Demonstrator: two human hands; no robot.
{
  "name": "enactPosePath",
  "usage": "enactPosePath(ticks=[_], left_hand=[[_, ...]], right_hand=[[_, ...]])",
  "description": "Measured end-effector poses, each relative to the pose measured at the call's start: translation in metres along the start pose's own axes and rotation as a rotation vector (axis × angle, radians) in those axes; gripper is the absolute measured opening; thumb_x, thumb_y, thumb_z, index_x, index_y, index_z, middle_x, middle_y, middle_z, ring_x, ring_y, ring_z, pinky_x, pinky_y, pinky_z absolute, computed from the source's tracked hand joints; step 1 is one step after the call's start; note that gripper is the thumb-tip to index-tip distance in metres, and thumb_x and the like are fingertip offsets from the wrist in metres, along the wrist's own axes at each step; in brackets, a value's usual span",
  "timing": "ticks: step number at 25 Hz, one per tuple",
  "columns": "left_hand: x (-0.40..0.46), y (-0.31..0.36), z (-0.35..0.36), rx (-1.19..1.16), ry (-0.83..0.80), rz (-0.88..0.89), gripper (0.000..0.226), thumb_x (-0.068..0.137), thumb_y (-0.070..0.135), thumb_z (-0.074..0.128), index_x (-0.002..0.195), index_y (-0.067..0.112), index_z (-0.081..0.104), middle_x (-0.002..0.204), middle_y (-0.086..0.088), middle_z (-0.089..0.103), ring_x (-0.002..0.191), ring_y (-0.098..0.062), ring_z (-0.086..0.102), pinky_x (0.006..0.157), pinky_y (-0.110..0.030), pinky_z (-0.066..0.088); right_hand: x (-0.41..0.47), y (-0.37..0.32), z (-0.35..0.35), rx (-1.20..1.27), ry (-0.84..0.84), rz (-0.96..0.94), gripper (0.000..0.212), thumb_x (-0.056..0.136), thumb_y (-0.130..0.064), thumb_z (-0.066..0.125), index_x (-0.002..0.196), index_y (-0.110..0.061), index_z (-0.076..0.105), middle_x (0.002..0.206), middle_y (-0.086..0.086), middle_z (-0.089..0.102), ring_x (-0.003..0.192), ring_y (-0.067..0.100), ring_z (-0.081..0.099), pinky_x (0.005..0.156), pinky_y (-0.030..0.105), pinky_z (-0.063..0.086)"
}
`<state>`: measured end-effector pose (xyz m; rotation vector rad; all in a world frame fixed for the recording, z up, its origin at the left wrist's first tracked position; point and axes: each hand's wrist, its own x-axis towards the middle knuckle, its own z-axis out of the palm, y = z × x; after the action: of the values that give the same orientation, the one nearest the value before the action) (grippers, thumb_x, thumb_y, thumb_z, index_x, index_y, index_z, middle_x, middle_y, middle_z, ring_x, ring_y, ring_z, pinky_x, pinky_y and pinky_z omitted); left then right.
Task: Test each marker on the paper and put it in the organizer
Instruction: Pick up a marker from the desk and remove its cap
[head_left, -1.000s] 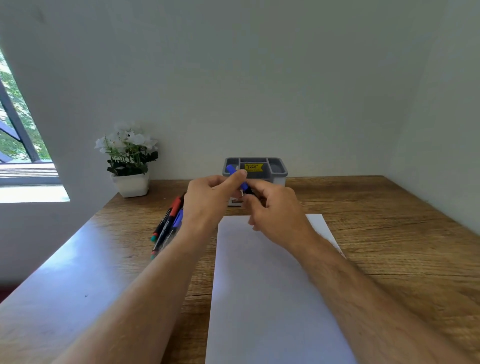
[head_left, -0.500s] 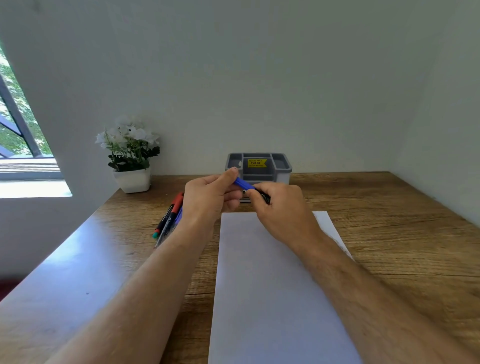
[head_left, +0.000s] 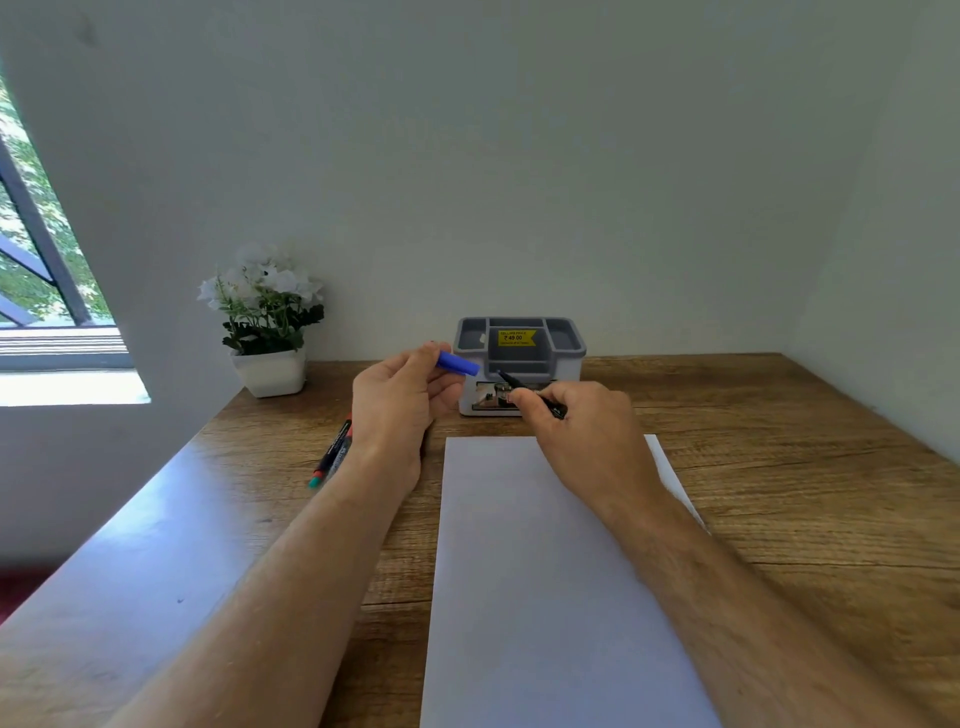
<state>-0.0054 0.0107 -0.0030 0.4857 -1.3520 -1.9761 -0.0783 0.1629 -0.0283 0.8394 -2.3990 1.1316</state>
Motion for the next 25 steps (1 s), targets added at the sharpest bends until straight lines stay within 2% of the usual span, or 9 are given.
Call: enactPosePath(ticks=[2, 5, 8, 11, 13, 17, 20, 22, 25], left_hand=[[-0.001, 0.0, -0.002, 0.312, -0.005, 0.179, 0.019, 0.096, 0.022, 0.054, 0.093, 0.021, 0.073, 0.073, 0.001, 0.074, 0.068, -0.008, 0.07, 0.065, -0.027, 0.057], [-0.009, -0.001, -0.003, 1.072, -0.177, 0.565, 0.026, 0.095, 0.02, 0.038, 0.098, 0.031, 0.062, 0.072, 0.011, 0.062, 0.059, -0.003, 0.057, 0.052, -0.012, 0.039], [-0.012, 0.001, 0.0, 1.397, -0.426, 0.492, 0.025, 0.096, 0.02, 0.041, 0.107, 0.027, 0.063, 0.101, 0.004, 0.064, 0.08, -0.005, 0.055, 0.066, -0.019, 0.043], [-0.012, 0.0, -0.003, 1.696, -0.605, 0.355, 0.032, 0.093, 0.04, 0.055, 0.123, 0.035, 0.061, 0.122, 0.003, 0.058, 0.106, -0.014, 0.054, 0.09, -0.033, 0.048], [-0.014, -0.001, -0.005, 1.713, -0.627, 0.319, 0.035, 0.091, 0.046, 0.058, 0.125, 0.039, 0.062, 0.126, 0.003, 0.057, 0.113, -0.017, 0.053, 0.098, -0.038, 0.047], [-0.018, -0.006, -0.001, 1.69, -0.606, 0.372, 0.032, 0.09, 0.047, 0.062, 0.119, 0.036, 0.067, 0.121, 0.004, 0.063, 0.108, -0.016, 0.056, 0.094, -0.035, 0.049], [-0.02, -0.008, 0.0, 1.668, -0.614, 0.375, 0.031, 0.089, 0.048, 0.063, 0.117, 0.035, 0.068, 0.113, 0.004, 0.063, 0.098, -0.014, 0.056, 0.09, -0.035, 0.05], [-0.018, -0.01, -0.002, 1.655, -0.626, 0.393, 0.028, 0.089, 0.046, 0.063, 0.114, 0.035, 0.069, 0.105, 0.005, 0.063, 0.09, -0.012, 0.053, 0.085, -0.032, 0.05], [-0.012, -0.011, -0.003, 1.633, -0.637, 0.391, 0.024, 0.088, 0.046, 0.065, 0.108, 0.037, 0.071, 0.093, 0.01, 0.055, 0.088, -0.011, 0.05, 0.077, -0.028, 0.043]], right_hand=[[-0.004, 0.006, 0.003, -0.027, -0.037, 0.086, 0.033, 0.092, -0.051, 0.056, 0.099, -0.024, 0.073, 0.073, -0.01, 0.065, 0.065, 0.008, 0.06, 0.052, 0.028, 0.05], [-0.008, 0.012, 0.006, -0.148, -0.115, 0.145, 0.029, 0.088, -0.044, 0.06, 0.108, -0.026, 0.071, 0.08, -0.008, 0.064, 0.075, 0.012, 0.061, 0.063, 0.033, 0.056], [-0.008, 0.012, 0.005, -0.228, -0.191, 0.116, 0.026, 0.087, -0.039, 0.062, 0.107, -0.026, 0.072, 0.078, -0.008, 0.06, 0.075, 0.014, 0.059, 0.058, 0.028, 0.05], [-0.003, 0.014, -0.001, -0.235, -0.271, 0.119, 0.027, 0.085, -0.038, 0.062, 0.106, -0.026, 0.073, 0.085, -0.005, 0.064, 0.079, 0.015, 0.058, 0.06, 0.028, 0.046], [-0.001, 0.015, -0.006, -0.222, -0.301, 0.136, 0.026, 0.085, -0.038, 0.064, 0.105, -0.025, 0.073, 0.084, -0.004, 0.065, 0.078, 0.015, 0.059, 0.059, 0.027, 0.044], [0.006, 0.0, -0.005, 0.063, -0.195, 0.089, 0.02, 0.095, -0.036, 0.057, 0.093, -0.026, 0.074, 0.065, -0.012, 0.063, 0.06, 0.005, 0.06, 0.05, 0.02, 0.037], [0.006, -0.017, 0.003, 0.385, -0.138, 0.096, 0.024, 0.095, -0.021, 0.058, 0.116, -0.028, 0.067, 0.067, -0.008, 0.067, 0.046, -0.001, 0.058, 0.043, 0.018, 0.043], [0.0, -0.019, 0.01, 0.513, -0.118, 0.123, 0.035, 0.093, -0.012, 0.06, 0.121, -0.034, 0.06, 0.074, -0.001, 0.071, 0.04, 0.006, 0.059, 0.037, 0.021, 0.045], [-0.006, -0.014, 0.016, 0.589, -0.054, 0.164, 0.021, 0.095, -0.008, 0.057, 0.105, -0.025, 0.065, 0.089, 0.005, 0.071, 0.041, 0.022, 0.061, 0.037, 0.027, 0.048]])
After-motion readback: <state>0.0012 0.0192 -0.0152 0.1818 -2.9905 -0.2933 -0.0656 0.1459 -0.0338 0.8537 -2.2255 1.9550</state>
